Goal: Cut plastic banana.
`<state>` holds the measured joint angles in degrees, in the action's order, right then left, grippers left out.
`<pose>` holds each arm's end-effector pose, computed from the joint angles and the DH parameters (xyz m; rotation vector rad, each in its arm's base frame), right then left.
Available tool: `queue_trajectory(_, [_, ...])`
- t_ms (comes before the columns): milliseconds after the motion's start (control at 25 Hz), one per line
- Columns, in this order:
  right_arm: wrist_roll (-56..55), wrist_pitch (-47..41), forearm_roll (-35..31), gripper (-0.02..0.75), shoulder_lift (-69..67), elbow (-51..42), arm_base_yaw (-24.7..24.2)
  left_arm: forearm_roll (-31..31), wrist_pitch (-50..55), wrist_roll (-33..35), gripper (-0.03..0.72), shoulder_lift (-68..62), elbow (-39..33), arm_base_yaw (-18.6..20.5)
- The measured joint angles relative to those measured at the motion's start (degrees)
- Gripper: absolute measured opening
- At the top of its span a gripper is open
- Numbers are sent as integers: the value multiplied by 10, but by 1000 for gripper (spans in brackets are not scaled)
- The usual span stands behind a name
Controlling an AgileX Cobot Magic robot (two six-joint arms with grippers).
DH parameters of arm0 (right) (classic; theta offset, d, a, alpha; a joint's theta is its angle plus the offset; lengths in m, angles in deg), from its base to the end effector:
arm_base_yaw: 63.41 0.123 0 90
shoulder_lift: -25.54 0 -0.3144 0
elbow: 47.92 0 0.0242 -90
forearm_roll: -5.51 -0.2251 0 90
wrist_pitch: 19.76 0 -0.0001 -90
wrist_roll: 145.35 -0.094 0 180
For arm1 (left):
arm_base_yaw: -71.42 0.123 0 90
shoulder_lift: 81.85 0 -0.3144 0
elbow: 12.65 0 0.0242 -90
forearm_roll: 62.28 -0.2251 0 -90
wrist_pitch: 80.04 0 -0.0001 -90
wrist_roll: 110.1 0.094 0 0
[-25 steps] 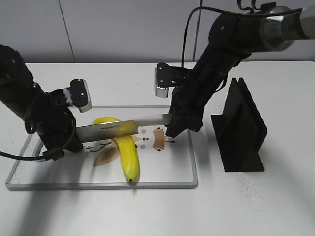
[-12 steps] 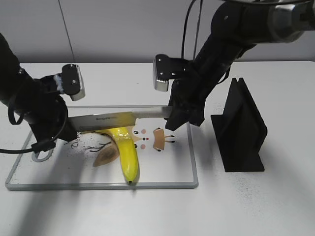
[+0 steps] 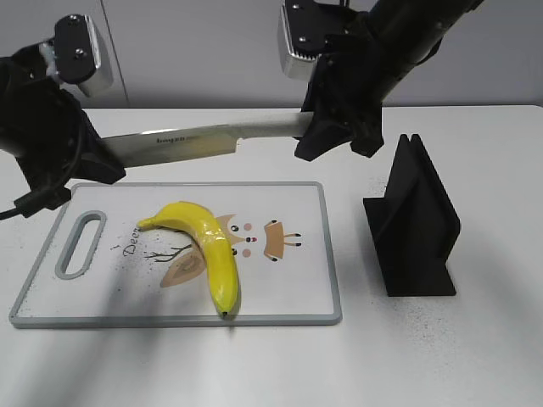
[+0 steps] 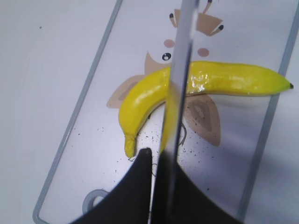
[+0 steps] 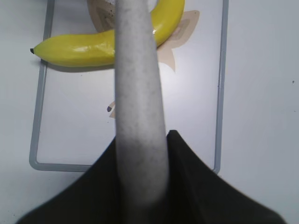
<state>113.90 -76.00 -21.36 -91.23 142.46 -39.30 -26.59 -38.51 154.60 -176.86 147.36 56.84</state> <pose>0.3459 0.1935 0.2818 -1.9098 1.8551 0.3266 0.2657 -0.1067 0.2874 1.5704 1.9733 -0.2385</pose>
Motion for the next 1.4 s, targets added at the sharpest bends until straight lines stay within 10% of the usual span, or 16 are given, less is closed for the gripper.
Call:
queue_trajectory(320, [2,-4,2,188,19,0,0,11,5,-1,33,23,0,0])
queue_trajectory(440, [-1,-5,2,188,19,0,0,18,14,-4,202,23,0,0])
queue_trajectory(560, [-6,-4,0,181,19,0,0,35,23,-11,544,23,0,0])
queue_trajectory(680, [-11,-1,-3,174,19,0,-1,53,-6,-55,651,24,0,0])
queue_trajectory(1120, [-158,14,61,165,50,3,-2,35,-86,-195,670,66,-1,9])
queue_trajectory(1400, [-334,6,83,165,98,3,-3,-1,-73,-319,642,105,-2,101])
